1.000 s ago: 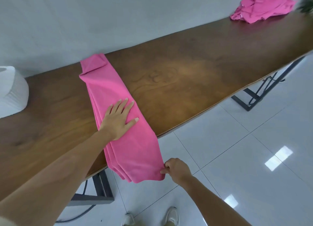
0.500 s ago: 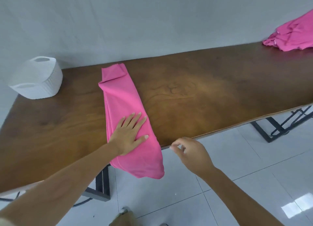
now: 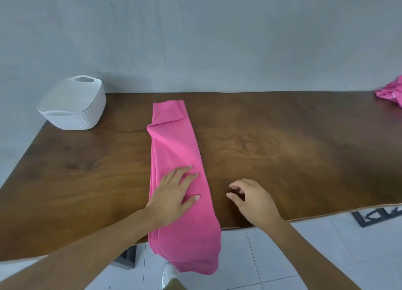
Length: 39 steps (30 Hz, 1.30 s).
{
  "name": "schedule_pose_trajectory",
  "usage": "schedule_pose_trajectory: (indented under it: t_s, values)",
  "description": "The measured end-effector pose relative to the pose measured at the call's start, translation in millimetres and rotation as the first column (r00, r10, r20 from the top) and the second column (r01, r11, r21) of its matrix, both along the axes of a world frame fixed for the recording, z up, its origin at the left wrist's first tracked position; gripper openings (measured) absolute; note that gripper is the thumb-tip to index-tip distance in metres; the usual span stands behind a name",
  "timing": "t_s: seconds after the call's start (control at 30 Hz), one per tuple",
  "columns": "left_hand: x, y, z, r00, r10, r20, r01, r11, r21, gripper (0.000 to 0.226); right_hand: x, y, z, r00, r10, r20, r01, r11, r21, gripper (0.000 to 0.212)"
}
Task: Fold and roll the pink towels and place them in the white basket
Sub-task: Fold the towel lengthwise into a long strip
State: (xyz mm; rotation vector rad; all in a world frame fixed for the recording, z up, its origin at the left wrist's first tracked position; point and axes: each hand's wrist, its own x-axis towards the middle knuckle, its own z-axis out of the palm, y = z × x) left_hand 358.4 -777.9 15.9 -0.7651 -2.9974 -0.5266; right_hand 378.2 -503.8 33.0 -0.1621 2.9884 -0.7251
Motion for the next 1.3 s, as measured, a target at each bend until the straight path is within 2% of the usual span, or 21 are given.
schedule_pose_trajectory:
  t_s: [0.13,0.2,0.27,0.43,0.6,0.7,0.83,0.9,1.03,1.13,1.3]
  values:
    - [-62,-16,12,0.992,0.083,-0.091,-0.083,0.997,0.011,0.062,-30,-6,1,1.0,0.004,0.004,-0.004,0.999,0.035,0.026]
    - [-100,-22,21,0.985,0.138,-0.104,-0.143,0.989,-0.041,0.07,-45,-10,1,1.0,0.018,-0.022,-0.017,0.998,0.059,0.028]
    - [-134,-25,30,0.981,0.174,-0.088,-0.184,0.976,-0.119,0.078,-60,-14,1,0.998,0.04,-0.047,-0.036,0.996,0.083,0.03]
    - [-195,-27,33,0.977,0.212,0.019,-0.197,0.936,-0.292,0.067,-93,-23,-1,0.997,0.042,-0.065,-0.033,0.99,0.139,0.036]
    - [-225,-30,22,0.974,0.218,0.061,-0.191,0.935,-0.298,0.071,-113,-27,-11,0.996,0.032,-0.079,-0.013,0.974,0.225,0.048]
    - [-232,-34,17,0.978,0.201,0.052,-0.189,0.965,-0.184,0.07,-119,-27,-13,0.996,0.024,-0.09,-0.002,0.971,0.237,0.049]
    - [-235,-40,22,0.977,0.202,0.064,-0.207,0.973,0.104,0.054,-138,-27,-11,0.997,0.051,-0.063,-0.037,0.978,0.204,0.048]
    - [-236,-39,27,0.974,0.218,0.065,-0.227,0.942,0.247,0.041,-157,-27,-4,0.996,0.07,-0.053,-0.06,0.983,0.171,0.048]
    - [-242,-40,35,0.937,0.332,0.104,-0.339,0.804,0.488,0.017,-207,-33,21,0.991,0.125,-0.056,-0.116,0.982,0.15,0.048]
    - [-247,-39,40,0.911,0.364,0.192,-0.406,0.723,0.559,0.007,-251,-50,42,0.988,0.152,-0.029,-0.145,0.977,0.155,0.051]
    - [-254,-35,43,0.889,0.373,0.265,-0.456,0.683,0.571,0.016,-324,-93,58,0.953,0.303,0.016,-0.301,0.94,0.16,0.061]
